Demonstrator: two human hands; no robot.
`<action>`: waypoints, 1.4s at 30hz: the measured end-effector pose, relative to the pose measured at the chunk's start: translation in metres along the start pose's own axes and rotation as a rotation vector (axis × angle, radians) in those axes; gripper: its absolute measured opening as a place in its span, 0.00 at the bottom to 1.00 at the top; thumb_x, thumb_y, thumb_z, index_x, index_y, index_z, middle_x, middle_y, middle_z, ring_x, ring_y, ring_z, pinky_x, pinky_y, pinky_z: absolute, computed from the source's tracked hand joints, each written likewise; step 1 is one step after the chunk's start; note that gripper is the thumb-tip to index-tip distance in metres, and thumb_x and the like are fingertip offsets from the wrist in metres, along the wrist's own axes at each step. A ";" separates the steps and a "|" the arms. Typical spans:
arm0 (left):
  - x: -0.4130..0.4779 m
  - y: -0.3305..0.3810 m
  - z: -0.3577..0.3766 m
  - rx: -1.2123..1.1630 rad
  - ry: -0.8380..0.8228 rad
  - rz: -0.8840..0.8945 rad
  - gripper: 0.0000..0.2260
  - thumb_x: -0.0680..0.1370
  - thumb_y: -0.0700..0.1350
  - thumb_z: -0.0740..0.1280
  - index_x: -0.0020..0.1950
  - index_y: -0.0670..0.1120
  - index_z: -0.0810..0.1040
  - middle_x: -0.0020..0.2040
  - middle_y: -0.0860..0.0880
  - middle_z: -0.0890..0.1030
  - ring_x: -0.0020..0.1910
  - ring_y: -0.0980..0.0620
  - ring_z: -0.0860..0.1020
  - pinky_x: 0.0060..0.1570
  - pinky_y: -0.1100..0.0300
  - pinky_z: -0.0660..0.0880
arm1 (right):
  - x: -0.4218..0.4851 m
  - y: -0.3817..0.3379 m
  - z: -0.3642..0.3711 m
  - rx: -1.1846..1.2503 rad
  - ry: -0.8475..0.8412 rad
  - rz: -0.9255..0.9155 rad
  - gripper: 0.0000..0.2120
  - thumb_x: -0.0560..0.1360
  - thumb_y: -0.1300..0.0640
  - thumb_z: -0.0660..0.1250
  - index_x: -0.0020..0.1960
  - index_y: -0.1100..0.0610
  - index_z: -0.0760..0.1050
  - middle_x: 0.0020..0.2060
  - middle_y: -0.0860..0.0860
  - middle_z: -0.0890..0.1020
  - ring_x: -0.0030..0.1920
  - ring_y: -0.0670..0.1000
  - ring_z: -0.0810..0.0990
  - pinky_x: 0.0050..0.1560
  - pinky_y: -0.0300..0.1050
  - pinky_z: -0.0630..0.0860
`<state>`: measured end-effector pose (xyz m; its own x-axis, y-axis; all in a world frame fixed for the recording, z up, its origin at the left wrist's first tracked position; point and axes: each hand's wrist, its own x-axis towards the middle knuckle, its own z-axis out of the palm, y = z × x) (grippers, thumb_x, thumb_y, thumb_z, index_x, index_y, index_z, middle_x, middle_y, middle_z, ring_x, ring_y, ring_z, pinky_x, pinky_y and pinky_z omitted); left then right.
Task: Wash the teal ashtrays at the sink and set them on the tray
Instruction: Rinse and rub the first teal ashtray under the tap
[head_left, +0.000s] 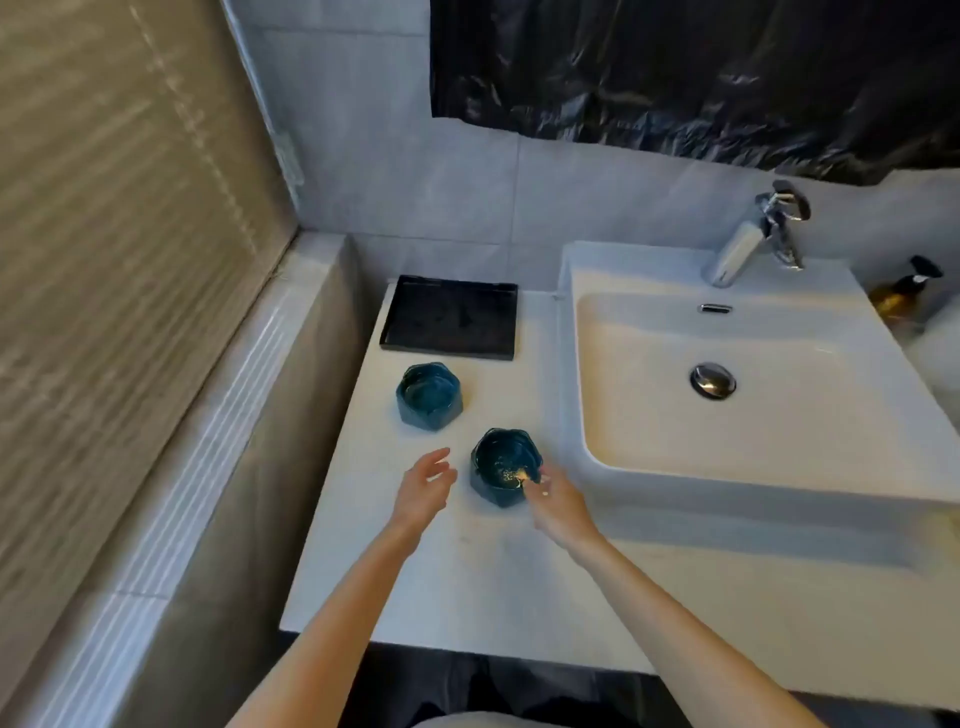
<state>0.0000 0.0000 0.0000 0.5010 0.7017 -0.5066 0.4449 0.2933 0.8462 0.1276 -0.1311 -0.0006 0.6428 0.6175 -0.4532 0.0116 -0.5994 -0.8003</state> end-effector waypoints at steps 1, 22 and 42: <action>0.003 0.000 0.000 0.011 -0.031 -0.019 0.17 0.80 0.44 0.62 0.69 0.50 0.70 0.66 0.44 0.73 0.61 0.46 0.73 0.53 0.56 0.72 | 0.006 0.000 0.006 -0.011 0.034 0.011 0.10 0.80 0.56 0.58 0.60 0.55 0.70 0.46 0.50 0.77 0.45 0.53 0.75 0.50 0.52 0.76; 0.011 -0.006 0.006 -0.105 -0.085 0.012 0.19 0.73 0.47 0.73 0.61 0.59 0.74 0.58 0.50 0.78 0.58 0.55 0.75 0.50 0.60 0.78 | 0.023 -0.017 0.018 -0.081 0.061 0.133 0.06 0.79 0.60 0.56 0.55 0.58 0.63 0.39 0.59 0.77 0.34 0.56 0.76 0.37 0.53 0.80; 0.009 0.145 0.161 -0.344 -0.243 0.052 0.23 0.72 0.42 0.73 0.63 0.59 0.74 0.57 0.44 0.81 0.50 0.46 0.83 0.50 0.50 0.81 | 0.016 -0.075 -0.263 -0.205 0.339 -0.254 0.18 0.80 0.46 0.59 0.68 0.50 0.68 0.47 0.48 0.82 0.49 0.50 0.79 0.55 0.50 0.76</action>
<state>0.1882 -0.0555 0.0916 0.6949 0.5597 -0.4515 0.1617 0.4902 0.8565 0.3384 -0.2100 0.1555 0.8137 0.5768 -0.0720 0.3298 -0.5602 -0.7599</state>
